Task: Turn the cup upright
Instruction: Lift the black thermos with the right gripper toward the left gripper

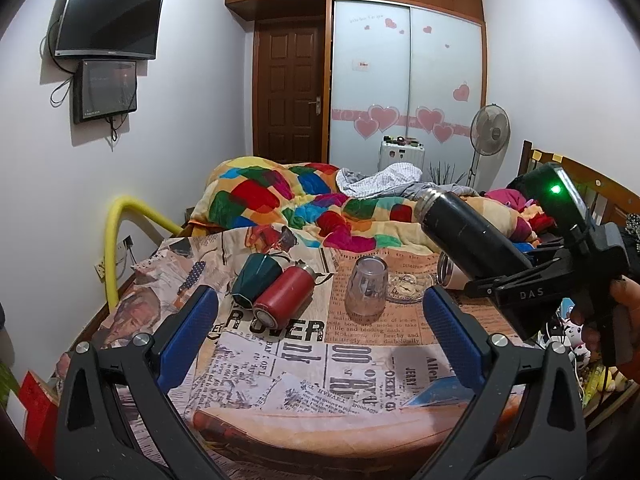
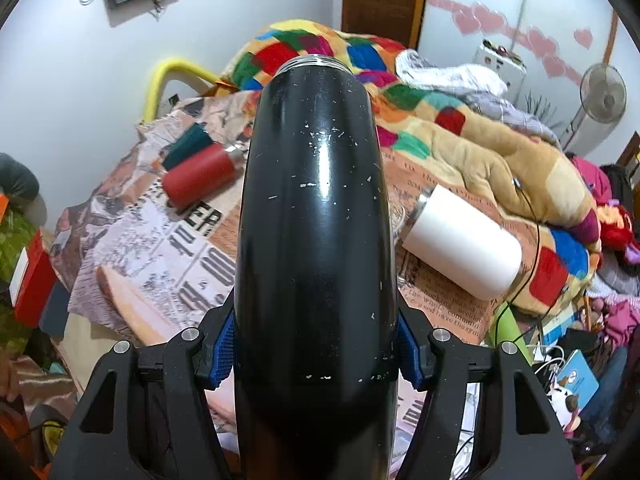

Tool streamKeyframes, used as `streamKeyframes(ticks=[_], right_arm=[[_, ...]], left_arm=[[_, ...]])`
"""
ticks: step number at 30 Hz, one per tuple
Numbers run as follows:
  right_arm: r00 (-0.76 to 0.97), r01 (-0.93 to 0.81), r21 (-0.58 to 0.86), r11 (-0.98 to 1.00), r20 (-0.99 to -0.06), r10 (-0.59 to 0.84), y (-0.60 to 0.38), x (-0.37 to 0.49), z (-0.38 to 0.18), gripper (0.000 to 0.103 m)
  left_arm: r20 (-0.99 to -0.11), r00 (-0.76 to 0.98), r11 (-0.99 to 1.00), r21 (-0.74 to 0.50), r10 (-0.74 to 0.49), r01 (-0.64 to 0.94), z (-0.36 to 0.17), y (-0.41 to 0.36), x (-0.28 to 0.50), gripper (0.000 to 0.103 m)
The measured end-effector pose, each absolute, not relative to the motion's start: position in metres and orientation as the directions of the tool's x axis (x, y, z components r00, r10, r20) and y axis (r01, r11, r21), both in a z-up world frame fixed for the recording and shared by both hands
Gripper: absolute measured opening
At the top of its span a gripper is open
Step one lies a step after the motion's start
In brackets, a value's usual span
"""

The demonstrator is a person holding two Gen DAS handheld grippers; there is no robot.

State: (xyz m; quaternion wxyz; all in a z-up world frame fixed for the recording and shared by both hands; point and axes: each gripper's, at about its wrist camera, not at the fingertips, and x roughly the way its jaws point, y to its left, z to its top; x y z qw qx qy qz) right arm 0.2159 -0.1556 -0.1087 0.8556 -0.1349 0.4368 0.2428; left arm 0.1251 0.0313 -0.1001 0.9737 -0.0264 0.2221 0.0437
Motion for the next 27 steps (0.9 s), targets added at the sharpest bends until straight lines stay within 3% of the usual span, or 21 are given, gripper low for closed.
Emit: streamKeyframes(ticks=[17,27], right_arm=[[0.343,-0.681,0.069,0.729,-0.85,0.4,-0.087,0.191,-0.159,0.061],[0.251,-0.693,0.059,0.719,-0.915,0.317,-0.064,0.195,-0.223,0.061]], left_arm=[[-0.451,0.885,0.989,-0.029,0.113,-0.142,-0.108,0.046,0.118,0.103],[-0.518,0.848,0.986,-0.05,0.113,-0.162,-0.135,0.061,0.136,0.103]])
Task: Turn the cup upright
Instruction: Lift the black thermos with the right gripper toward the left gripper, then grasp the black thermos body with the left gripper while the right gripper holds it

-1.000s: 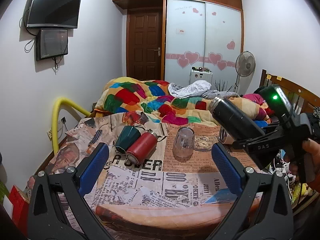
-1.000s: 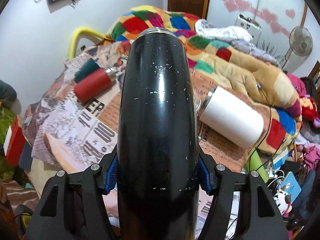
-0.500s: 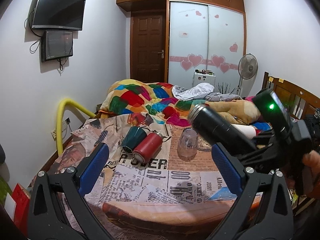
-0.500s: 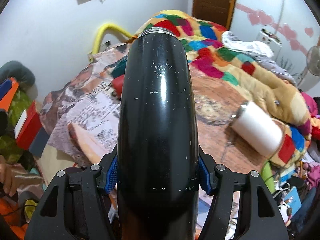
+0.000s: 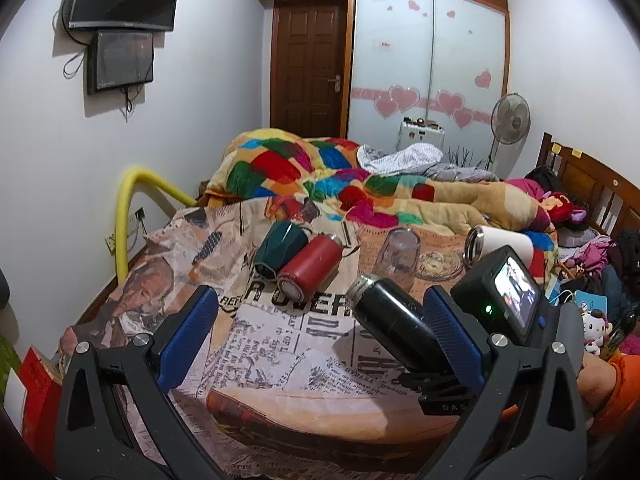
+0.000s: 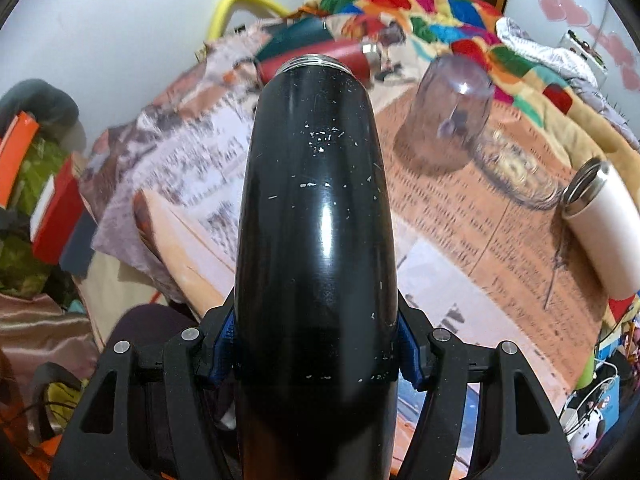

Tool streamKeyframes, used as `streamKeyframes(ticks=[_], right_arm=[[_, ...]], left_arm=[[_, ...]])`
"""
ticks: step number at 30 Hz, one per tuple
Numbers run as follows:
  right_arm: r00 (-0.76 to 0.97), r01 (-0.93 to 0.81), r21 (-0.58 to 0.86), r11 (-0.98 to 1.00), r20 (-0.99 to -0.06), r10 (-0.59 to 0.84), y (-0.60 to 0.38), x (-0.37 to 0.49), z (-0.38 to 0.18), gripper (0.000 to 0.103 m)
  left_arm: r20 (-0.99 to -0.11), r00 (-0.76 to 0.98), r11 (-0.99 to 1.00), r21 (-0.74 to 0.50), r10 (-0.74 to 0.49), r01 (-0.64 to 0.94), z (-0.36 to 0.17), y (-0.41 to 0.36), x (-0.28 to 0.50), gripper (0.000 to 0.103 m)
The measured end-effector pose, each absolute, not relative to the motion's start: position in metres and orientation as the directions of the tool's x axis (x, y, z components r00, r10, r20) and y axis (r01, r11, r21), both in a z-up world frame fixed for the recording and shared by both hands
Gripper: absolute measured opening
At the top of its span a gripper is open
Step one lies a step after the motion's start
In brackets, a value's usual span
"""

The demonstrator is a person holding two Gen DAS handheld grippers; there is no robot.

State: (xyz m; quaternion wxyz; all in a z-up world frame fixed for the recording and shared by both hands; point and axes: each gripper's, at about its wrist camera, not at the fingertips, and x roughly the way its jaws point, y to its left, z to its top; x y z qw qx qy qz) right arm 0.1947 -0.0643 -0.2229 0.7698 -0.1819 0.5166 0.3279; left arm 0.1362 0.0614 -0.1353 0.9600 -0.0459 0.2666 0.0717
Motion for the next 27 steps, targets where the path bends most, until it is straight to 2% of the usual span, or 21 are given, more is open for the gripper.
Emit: streamKeyframes(ticks=[13,27], right_arm=[[0.261,-0.71,-0.01,0.704,-0.932,0.25,-0.061,0.202,-0.245,0.061],[0.244,-0.704,0.048,0.709,-0.921,0.305,-0.083,0.192,-0.226,0.062]], left_arm=[[-0.619,0.777,0.98,-0.056,0.114,-0.189,-0.175,0.076,0.161,0.103],[-0.725,0.688,0.969,-0.16,0.013,-0.187,-0.204,0.078,0.185,0.102]])
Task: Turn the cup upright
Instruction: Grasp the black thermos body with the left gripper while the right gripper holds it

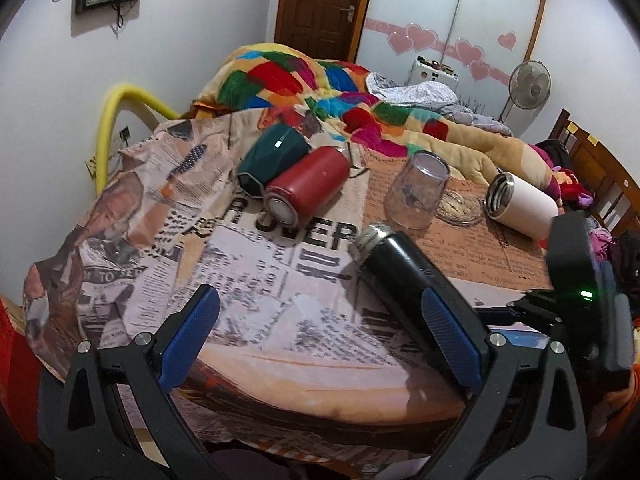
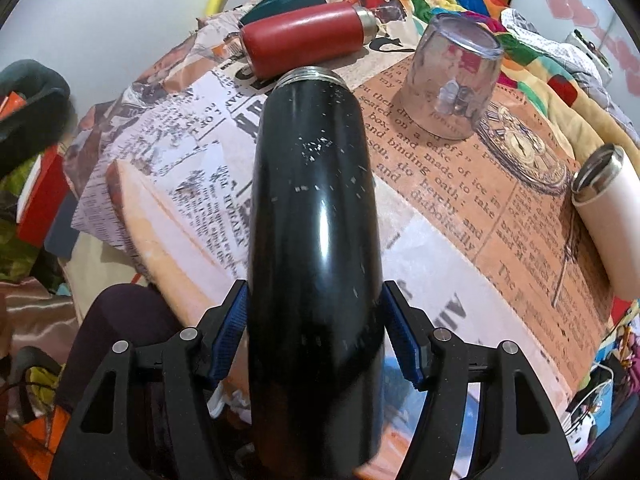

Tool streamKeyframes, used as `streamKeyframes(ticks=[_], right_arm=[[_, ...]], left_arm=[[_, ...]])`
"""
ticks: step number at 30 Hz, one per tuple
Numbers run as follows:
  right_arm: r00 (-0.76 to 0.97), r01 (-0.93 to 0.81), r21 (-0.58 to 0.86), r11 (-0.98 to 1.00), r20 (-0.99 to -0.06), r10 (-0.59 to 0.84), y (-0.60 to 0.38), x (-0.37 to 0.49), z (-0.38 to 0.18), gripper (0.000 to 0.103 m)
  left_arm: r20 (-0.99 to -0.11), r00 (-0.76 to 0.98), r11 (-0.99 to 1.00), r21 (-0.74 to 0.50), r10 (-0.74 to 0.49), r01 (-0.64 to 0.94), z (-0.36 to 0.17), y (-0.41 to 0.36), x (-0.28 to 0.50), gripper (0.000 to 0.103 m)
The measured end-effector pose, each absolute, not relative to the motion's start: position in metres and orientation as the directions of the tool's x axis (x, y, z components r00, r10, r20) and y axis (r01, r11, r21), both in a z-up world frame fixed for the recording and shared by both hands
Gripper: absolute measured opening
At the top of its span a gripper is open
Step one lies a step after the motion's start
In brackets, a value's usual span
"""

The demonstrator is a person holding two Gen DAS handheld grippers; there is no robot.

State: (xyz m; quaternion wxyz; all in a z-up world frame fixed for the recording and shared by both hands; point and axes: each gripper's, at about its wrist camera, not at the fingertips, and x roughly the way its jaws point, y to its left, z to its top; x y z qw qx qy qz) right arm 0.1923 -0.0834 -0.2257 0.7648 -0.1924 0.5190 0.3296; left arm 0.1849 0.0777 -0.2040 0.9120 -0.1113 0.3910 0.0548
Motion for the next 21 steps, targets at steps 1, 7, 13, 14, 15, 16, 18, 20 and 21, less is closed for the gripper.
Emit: streamKeyframes(ticks=[1,7,13,14,15,16,18,20,21], right_arm=[[0.256,-0.703,0.047,0.71,-0.915,0.313,-0.089,0.188,-0.219,0.062],[0.398,-0.652,-0.006,0.758,-0.854,0.336,-0.126,0.17,-0.18,0.069],[0.553,-0.535,-0.06,0.842,-0.779,0.296,-0.163,0.158,-0.159,0.078],[0.555,-0.53,-0.05,0.847,-0.775,0.302,-0.165,0.158,-0.159,0.078],[0.557,-0.521,-0.031,0.853,-0.77,0.312,-0.168,0.156,-0.158,0.078],[0.557,-0.516,-0.01,0.856,-0.764,0.327,-0.171,0.154,-0.157,0.078],[0.558,-0.507,0.017,0.862,-0.755,0.344,-0.174,0.151,-0.156,0.078],[0.566,-0.499,0.027,0.866,-0.747,0.349,-0.177,0.145,-0.158,0.078],[0.569,-0.495,0.036,0.868,-0.742,0.356,-0.178,0.143,-0.158,0.078]], left_arm=[[-0.729,0.685,0.969,-0.174,-0.005,-0.178,-0.204,0.074,0.187,0.102],[-0.791,0.593,0.95,-0.28,-0.148,-0.136,-0.225,0.054,0.213,0.102],[-0.835,0.49,0.931,-0.348,-0.251,-0.116,-0.247,0.037,0.234,0.102],[-0.845,0.47,0.929,-0.35,-0.256,-0.123,-0.251,0.036,0.237,0.1],[-0.852,0.456,0.928,-0.35,-0.259,-0.126,-0.254,0.036,0.239,0.096],[-0.864,0.435,0.931,-0.341,-0.255,-0.13,-0.258,0.035,0.243,0.094],[-0.884,0.409,0.944,-0.303,-0.225,-0.135,-0.261,0.032,0.249,0.089],[-0.901,0.398,0.958,-0.247,-0.172,-0.144,-0.264,0.032,0.254,0.089],[-0.906,0.391,0.962,-0.235,-0.164,-0.142,-0.265,0.032,0.256,0.089]])
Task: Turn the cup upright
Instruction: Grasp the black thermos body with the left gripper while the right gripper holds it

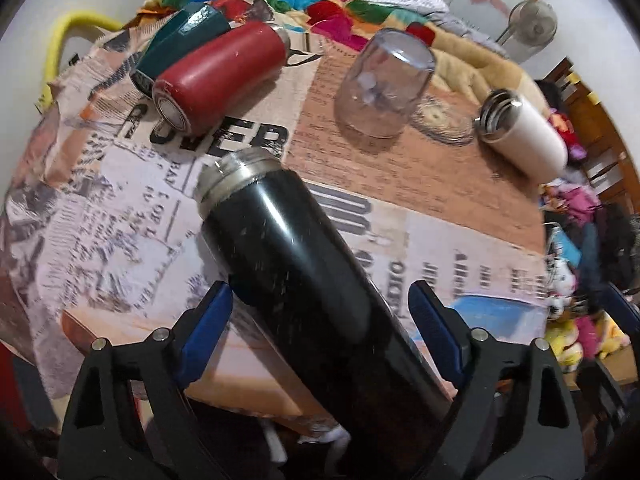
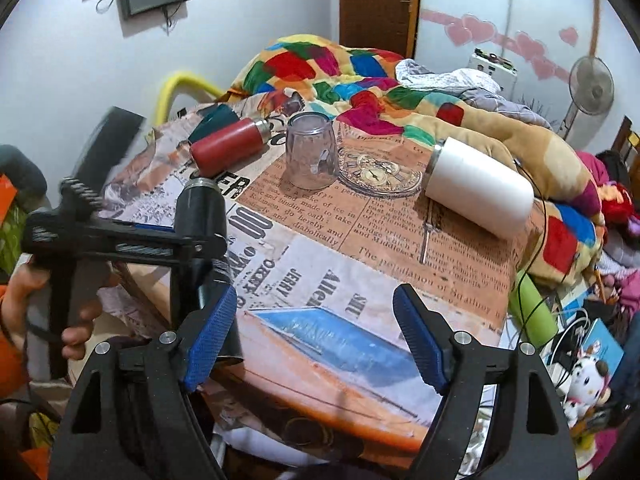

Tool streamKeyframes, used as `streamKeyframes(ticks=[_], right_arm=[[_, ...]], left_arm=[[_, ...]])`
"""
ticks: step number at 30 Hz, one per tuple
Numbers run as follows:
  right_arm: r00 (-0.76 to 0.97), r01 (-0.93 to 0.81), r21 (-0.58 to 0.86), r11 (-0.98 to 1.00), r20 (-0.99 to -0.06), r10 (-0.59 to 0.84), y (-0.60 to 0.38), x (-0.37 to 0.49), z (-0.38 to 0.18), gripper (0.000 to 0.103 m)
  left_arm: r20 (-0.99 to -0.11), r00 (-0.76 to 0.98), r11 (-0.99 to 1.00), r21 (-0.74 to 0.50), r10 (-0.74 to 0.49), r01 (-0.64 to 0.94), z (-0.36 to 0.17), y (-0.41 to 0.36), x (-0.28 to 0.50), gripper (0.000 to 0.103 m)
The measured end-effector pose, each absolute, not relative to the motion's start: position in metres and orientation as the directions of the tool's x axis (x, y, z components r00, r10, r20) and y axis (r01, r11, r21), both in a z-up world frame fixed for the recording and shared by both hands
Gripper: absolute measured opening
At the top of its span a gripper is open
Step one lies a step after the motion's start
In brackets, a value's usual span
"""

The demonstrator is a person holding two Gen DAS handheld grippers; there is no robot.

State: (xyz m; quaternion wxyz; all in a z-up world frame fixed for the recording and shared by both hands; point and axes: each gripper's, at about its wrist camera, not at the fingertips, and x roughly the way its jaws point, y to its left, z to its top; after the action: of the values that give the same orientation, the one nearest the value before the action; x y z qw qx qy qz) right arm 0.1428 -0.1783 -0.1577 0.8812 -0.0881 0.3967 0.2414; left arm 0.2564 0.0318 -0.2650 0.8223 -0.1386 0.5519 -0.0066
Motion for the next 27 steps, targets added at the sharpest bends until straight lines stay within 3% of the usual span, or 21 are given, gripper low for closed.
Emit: streamKeyframes(ticks=[7,17,19,27], right_arm=[[0.586,-0.472,0.076,0.878,-0.718,0.377,-0.183,0.131,-0.157,0.078],[0.575,-0.447,0.138,0.884,-0.712,0.403,-0.195,0.125,-0.16,0.078],[0.579,-0.44,0.137,0.887,-0.712,0.397,-0.198,0.123,-0.158,0.078],[0.606,-0.414,0.122,0.902,-0.703,0.373,-0.206,0.123,-0.151,0.078]], left_arm=[[-0.934,0.341,0.976,-0.161,-0.102,-0.149,-0.28,0.026,0.275,0.085],[-0.924,0.36,0.979,-0.178,-0.131,-0.099,-0.284,0.022,0.294,0.066],[-0.903,0.392,0.973,-0.219,-0.175,-0.071,-0.275,0.023,0.289,0.064],[-0.827,0.549,0.993,-0.108,-0.121,0.055,-0.21,0.012,0.243,0.064]])
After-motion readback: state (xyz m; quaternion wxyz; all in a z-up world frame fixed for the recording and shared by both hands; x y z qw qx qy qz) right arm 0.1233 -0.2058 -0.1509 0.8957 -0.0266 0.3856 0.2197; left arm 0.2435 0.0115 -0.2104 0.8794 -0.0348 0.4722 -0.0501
